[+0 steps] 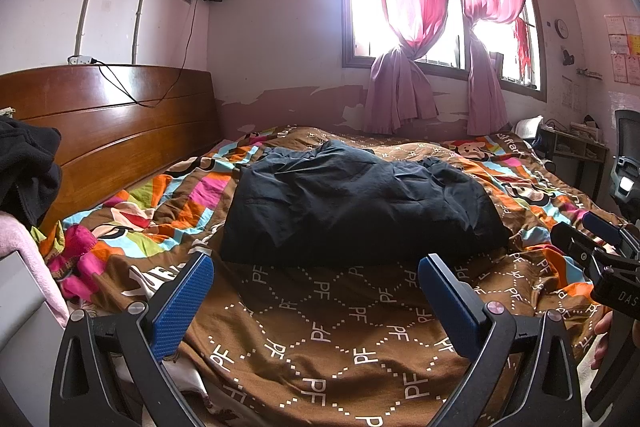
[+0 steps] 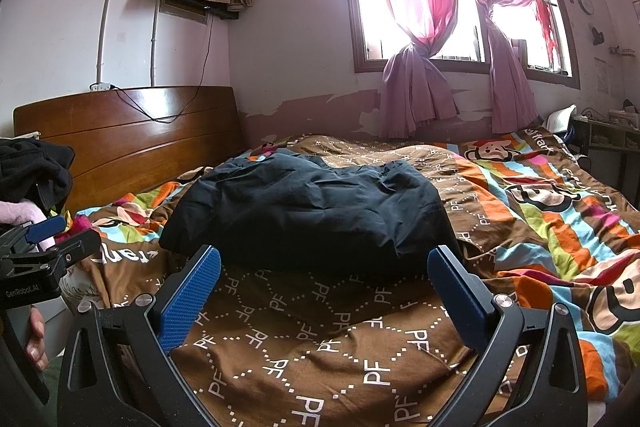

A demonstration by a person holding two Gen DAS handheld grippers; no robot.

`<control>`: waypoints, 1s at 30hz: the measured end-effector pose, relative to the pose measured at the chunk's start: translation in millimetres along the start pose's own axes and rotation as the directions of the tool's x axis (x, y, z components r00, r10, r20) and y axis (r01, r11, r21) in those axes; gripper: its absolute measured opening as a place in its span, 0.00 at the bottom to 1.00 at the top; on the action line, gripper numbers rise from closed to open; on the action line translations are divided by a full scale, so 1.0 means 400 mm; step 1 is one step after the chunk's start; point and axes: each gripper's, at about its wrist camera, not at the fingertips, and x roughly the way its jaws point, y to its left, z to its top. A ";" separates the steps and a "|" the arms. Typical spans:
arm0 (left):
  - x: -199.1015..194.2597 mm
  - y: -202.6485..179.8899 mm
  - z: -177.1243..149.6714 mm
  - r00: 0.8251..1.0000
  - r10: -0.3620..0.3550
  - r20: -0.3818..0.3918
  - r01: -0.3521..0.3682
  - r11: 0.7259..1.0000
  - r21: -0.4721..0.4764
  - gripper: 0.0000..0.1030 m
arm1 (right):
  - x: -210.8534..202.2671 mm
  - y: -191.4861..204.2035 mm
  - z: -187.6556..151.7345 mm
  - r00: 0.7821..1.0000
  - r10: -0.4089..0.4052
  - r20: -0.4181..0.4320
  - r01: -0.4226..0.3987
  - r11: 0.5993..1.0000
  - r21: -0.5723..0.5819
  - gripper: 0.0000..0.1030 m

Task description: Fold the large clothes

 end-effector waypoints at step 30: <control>0.031 0.046 -0.008 0.992 0.111 -0.065 -0.114 0.992 -0.054 1.00 | 0.002 0.014 -0.017 1.000 0.003 -0.020 -0.002 1.000 0.004 0.99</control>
